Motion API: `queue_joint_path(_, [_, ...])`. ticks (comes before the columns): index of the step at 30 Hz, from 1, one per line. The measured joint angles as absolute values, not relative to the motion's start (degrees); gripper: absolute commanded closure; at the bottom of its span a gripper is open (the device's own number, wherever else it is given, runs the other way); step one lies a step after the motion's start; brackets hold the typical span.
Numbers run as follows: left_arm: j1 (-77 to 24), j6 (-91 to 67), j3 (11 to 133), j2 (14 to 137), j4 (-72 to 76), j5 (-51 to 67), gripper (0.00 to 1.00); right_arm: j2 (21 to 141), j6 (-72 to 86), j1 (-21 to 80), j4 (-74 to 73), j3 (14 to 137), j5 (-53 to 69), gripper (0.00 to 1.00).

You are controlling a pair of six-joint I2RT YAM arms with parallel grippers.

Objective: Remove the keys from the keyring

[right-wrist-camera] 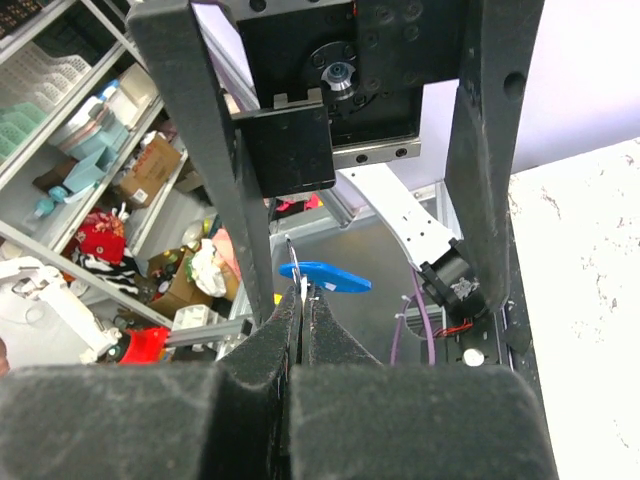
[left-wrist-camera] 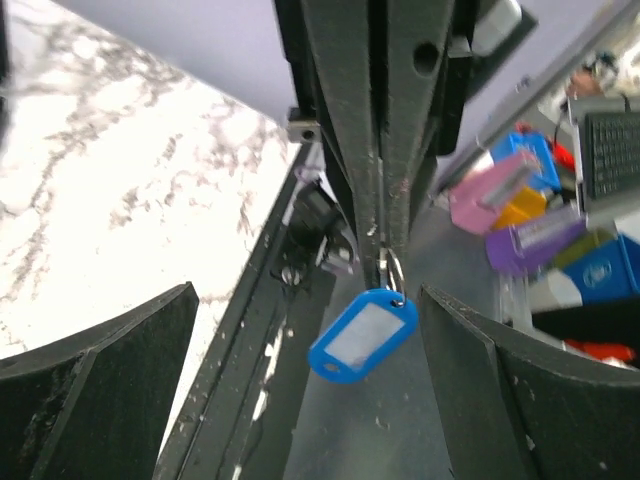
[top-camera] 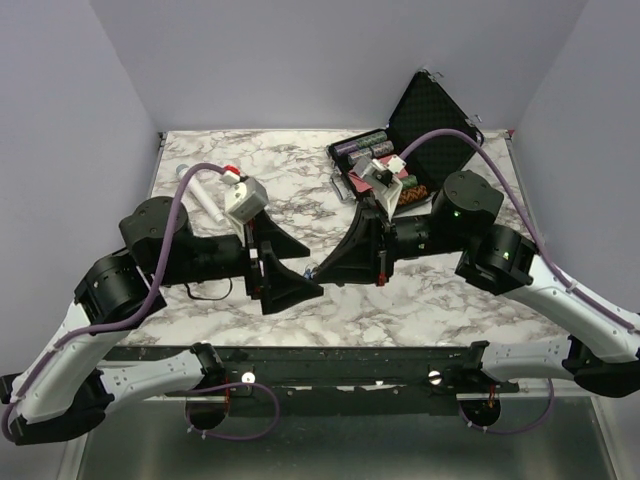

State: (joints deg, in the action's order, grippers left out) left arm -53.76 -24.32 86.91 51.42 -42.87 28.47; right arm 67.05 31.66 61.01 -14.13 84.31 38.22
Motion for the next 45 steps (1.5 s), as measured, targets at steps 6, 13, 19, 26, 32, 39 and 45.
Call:
queue_joint_path(6, [-53.76,-30.06,80.71,43.86,-35.00,19.07,0.20,66.52,31.92,61.01,-12.84,84.18,36.53,0.99])
queue_joint_path(13, [-53.87,-34.44,74.15,33.63,-21.98,12.88,0.35,63.92,33.01,61.01,-9.82,81.80,32.84,0.99])
queue_joint_path(19, [-54.08,-36.82,72.60,34.85,-16.62,12.45,0.36,63.31,33.69,61.01,-7.20,80.55,31.44,0.99])
queue_joint_path(26, [-56.66,-37.34,72.79,39.07,-15.00,12.43,0.39,63.31,34.02,61.01,-6.81,80.51,30.85,0.99])
queue_joint_path(32, [-60.80,-36.01,73.93,41.60,-15.22,11.09,0.40,63.31,34.00,61.01,-6.81,80.51,30.65,0.99])
queue_joint_path(39, [-63.90,-33.85,76.75,43.13,-15.99,8.47,0.45,63.31,34.00,61.01,-6.81,80.51,30.65,0.99])
queue_joint_path(45, [-64.97,-32.64,78.41,44.53,-17.10,6.74,0.48,63.31,33.98,61.01,-6.83,80.51,30.63,0.99])
